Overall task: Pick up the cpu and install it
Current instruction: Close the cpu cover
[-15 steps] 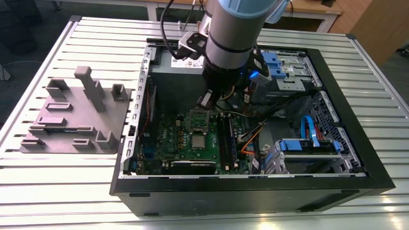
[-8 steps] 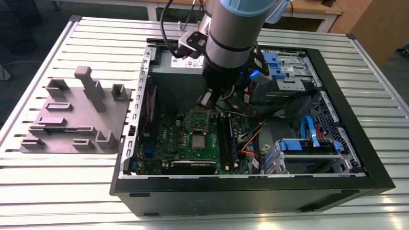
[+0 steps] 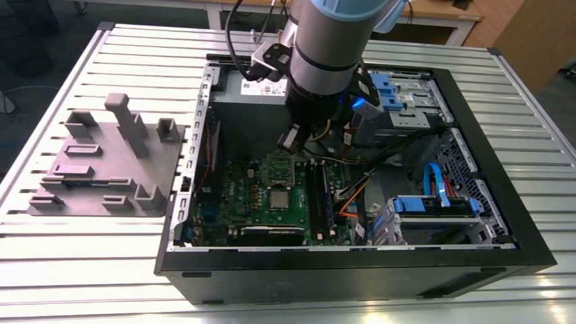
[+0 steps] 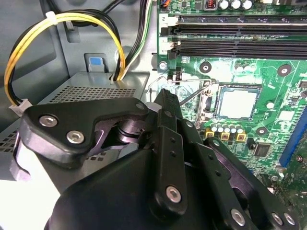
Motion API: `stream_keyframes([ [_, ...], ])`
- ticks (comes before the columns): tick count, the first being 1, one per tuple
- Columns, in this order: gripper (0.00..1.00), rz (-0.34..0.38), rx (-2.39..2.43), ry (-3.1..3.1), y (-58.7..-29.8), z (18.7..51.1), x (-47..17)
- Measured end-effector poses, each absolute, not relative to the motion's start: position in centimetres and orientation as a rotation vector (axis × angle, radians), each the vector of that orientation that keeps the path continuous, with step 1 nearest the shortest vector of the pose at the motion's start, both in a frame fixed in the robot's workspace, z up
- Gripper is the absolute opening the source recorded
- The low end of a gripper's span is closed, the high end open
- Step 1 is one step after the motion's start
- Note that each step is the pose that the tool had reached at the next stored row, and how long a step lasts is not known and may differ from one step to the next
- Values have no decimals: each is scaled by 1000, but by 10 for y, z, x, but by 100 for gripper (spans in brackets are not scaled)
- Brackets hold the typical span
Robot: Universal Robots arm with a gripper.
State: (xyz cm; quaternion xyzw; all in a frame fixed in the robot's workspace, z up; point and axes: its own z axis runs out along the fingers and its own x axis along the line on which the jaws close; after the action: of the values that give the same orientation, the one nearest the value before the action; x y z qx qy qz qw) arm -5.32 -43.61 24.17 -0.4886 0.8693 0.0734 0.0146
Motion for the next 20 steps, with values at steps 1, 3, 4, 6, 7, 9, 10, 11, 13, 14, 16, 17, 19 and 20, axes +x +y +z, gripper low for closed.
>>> stream_keyframes([
  [1,10,223,-1522,2708,-436,242,-53],
  [3,10,213,-1524,2712,-437,242,-53],
  [4,10,208,-1525,2714,-438,242,-53],
  [6,10,200,-1526,2717,-439,242,-53],
  [7,10,198,-1527,2718,-439,242,-53],
  [9,10,197,-1527,2718,-440,242,-53],
  [10,10,197,-1527,2718,-440,242,-53],
  [11,10,197,-1527,2718,-440,242,-53],
  [13,10,197,-1527,2718,-440,242,-53],
  [14,10,197,-1527,2718,-440,242,-53],
  [16,10,197,-1527,2718,-441,242,-54],
  [17,10,197,-1527,2718,-442,242,-54],
  [19,10,197,-1527,2718,-443,242,-55],
  [20,10,197,-1528,2718,-444,242,-55],
])
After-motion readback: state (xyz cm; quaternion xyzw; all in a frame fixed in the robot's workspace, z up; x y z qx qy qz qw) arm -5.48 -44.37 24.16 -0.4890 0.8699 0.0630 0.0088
